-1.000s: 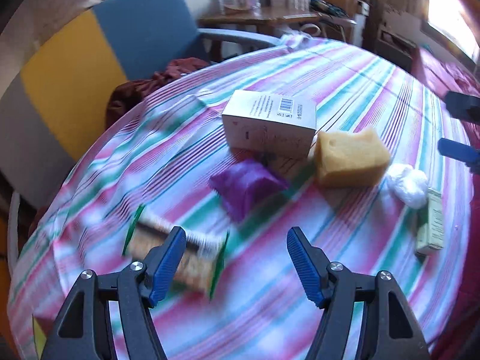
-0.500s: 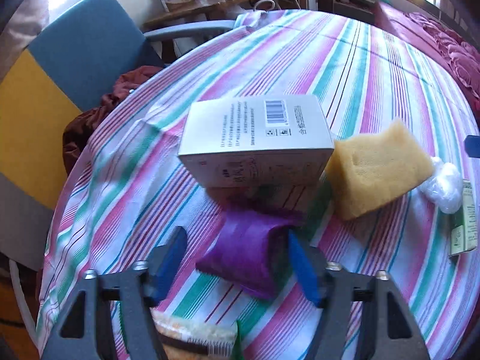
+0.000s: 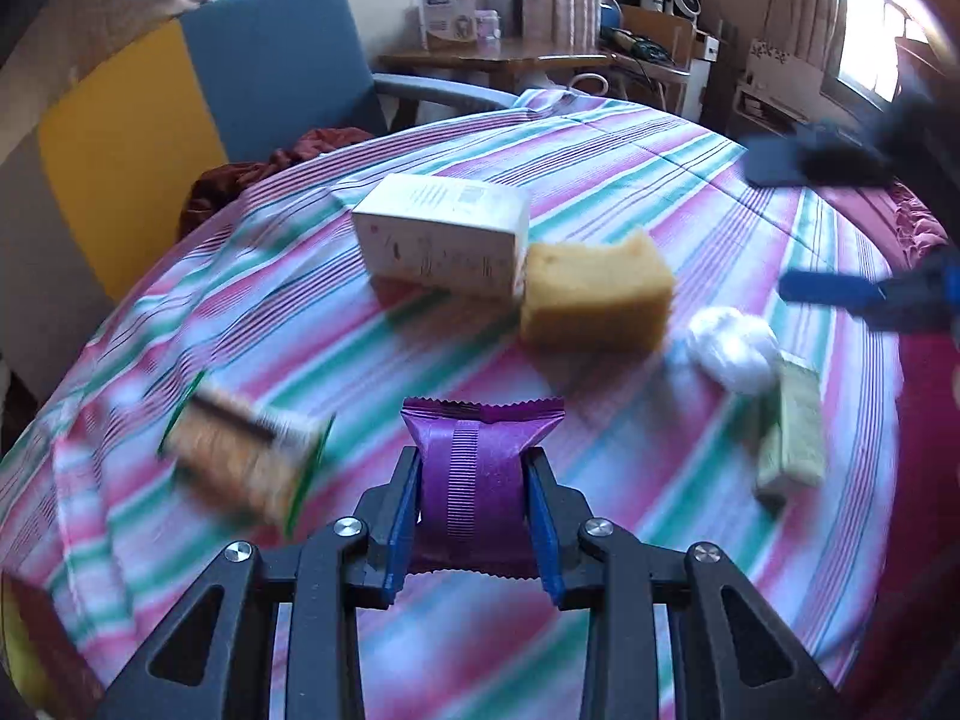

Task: Organize objects
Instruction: 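Hold the purple packet in the left gripper while the right gripper grasps the white medicine box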

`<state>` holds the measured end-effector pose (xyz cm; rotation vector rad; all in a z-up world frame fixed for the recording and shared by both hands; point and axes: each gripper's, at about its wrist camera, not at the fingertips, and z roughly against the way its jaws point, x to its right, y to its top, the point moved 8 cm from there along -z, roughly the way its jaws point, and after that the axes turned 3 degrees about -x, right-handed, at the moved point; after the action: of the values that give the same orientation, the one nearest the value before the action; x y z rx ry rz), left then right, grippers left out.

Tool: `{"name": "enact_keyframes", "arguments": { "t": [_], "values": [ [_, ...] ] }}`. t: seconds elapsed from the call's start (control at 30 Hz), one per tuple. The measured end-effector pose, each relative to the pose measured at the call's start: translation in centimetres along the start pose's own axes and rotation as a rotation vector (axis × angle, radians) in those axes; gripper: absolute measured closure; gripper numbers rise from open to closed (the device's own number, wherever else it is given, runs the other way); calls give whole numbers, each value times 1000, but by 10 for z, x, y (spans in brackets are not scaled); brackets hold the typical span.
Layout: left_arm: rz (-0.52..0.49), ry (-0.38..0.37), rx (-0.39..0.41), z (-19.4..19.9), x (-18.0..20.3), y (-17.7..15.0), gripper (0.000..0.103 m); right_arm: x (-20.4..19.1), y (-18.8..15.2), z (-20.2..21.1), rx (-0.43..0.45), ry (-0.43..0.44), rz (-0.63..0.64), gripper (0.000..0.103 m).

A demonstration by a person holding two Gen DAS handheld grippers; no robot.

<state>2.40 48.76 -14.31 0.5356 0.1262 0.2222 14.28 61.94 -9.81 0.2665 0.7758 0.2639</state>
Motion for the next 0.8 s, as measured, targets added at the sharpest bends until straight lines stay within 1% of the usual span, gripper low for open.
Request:
{"name": "enact_keyframes", "arguments": {
  "t": [0.03, 0.13, 0.23, 0.33, 0.4, 0.57, 0.63, 0.8],
  "values": [
    [14, 9, 7, 8, 2, -10, 70, -1, -1, -1, -3, -6, 9, 12],
    [101, 27, 13, 29, 0, -46, 70, -4, -4, -5, -19, -22, 40, 12],
    [218, 43, 3, 41, -12, -81, 70, -10, -9, -9, -31, -45, 86, 12],
    [289, 68, -2, 44, -24, -110, 71, -17, -15, -14, -44, -74, 144, 12],
    [307, 68, 22, 47, -30, -116, 71, -24, -20, -20, -57, -96, 195, 12],
    [303, 56, 33, 43, -30, -115, 71, -49, -27, -34, -92, -139, 340, 12],
    [312, 48, 38, 45, -30, -117, 71, -60, -19, -42, -82, -173, 407, 12],
    [341, 15, 51, 43, -33, -118, 71, -85, 15, -73, -88, -268, 563, 12]
  ]
}}
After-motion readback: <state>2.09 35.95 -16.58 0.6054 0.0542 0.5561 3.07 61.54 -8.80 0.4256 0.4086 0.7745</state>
